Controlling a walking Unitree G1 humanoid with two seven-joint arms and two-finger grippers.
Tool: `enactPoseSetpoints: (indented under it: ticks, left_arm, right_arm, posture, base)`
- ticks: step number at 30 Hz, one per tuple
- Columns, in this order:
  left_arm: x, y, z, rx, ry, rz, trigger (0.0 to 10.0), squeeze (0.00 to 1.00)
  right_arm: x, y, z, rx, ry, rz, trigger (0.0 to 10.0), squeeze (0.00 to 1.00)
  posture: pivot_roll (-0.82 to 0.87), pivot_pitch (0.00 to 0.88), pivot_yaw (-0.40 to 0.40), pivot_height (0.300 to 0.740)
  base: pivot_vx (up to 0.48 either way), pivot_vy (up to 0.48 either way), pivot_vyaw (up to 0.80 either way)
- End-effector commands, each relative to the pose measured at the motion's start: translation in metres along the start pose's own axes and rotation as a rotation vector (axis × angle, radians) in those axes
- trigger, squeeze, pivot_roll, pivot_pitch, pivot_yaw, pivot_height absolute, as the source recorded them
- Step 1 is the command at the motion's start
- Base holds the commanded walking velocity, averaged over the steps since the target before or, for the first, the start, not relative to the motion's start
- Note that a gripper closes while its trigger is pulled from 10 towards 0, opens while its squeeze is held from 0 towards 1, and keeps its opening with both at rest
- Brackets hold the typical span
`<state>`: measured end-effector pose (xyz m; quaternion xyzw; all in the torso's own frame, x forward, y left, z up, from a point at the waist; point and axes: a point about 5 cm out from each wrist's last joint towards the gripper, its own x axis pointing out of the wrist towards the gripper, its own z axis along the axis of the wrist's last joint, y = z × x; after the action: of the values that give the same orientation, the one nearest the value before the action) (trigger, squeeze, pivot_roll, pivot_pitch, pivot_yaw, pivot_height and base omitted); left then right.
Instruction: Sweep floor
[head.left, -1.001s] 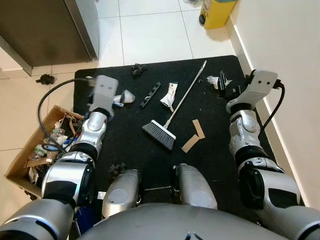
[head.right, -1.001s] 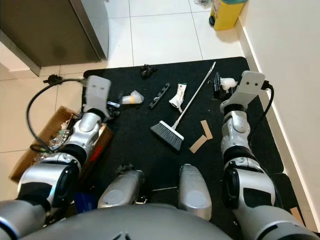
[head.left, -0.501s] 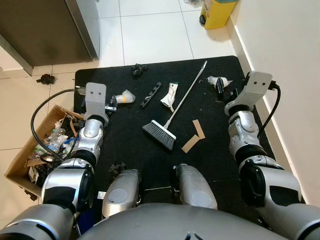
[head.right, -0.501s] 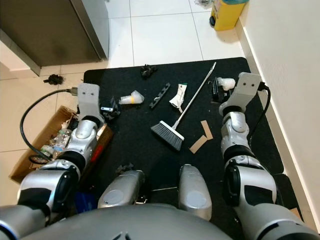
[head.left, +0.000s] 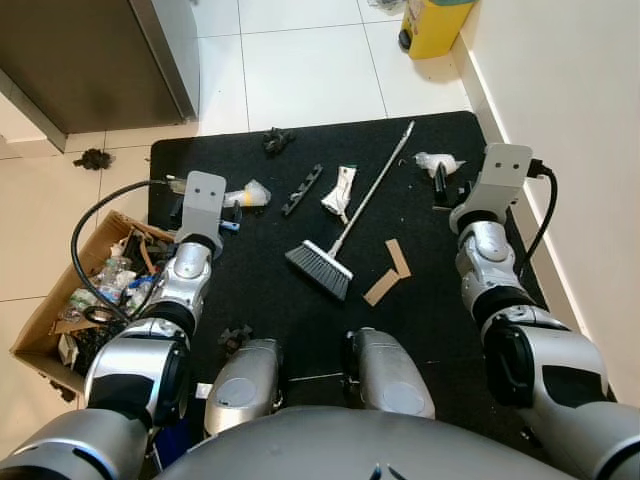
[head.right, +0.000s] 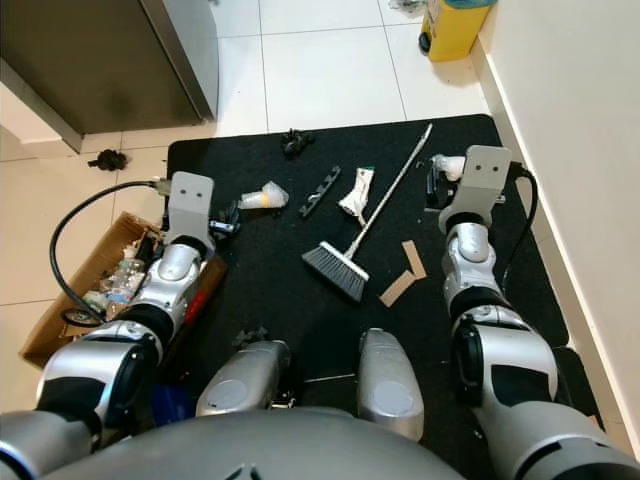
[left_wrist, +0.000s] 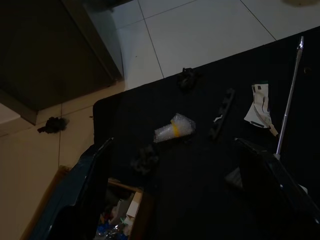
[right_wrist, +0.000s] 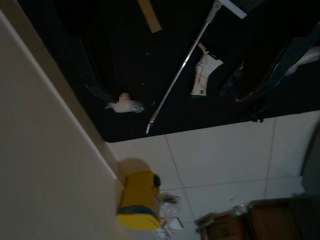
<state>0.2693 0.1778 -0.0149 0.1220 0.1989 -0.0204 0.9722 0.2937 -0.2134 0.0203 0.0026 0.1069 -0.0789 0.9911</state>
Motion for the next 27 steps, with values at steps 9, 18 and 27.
enactPoseSetpoints:
  ticks: [9, 18, 27]
  left_arm:
    - [-0.0018, 0.0009, -0.0039, 0.015, 0.012, 0.010, 10.0, 0.00]
    - [-0.0025, 0.0007, -0.0050, 0.015, 0.015, 0.014, 10.0, 0.00]
    - [-0.0031, -0.0004, -0.0062, 0.012, 0.019, 0.012, 10.0, 0.00]
  right_arm:
    - [0.0009, 0.0062, -0.0039, 0.030, 0.040, 0.030, 10.0, 0.00]
    - [-0.0003, 0.0069, -0.0050, 0.025, 0.038, 0.047, 10.0, 0.00]
    - [-0.0010, 0.0054, -0.0058, 0.026, 0.038, 0.048, 10.0, 0.00]
  posture:
    - [0.06, 0.000, 0.002, 0.740]
    - [0.05, 0.000, -0.004, 0.740]
    - [0.05, 0.000, -0.001, 0.740]
  base:
    - [0.000, 0.000, 0.00]
    - [0.000, 0.000, 0.00]
    - [0.000, 0.000, 0.00]
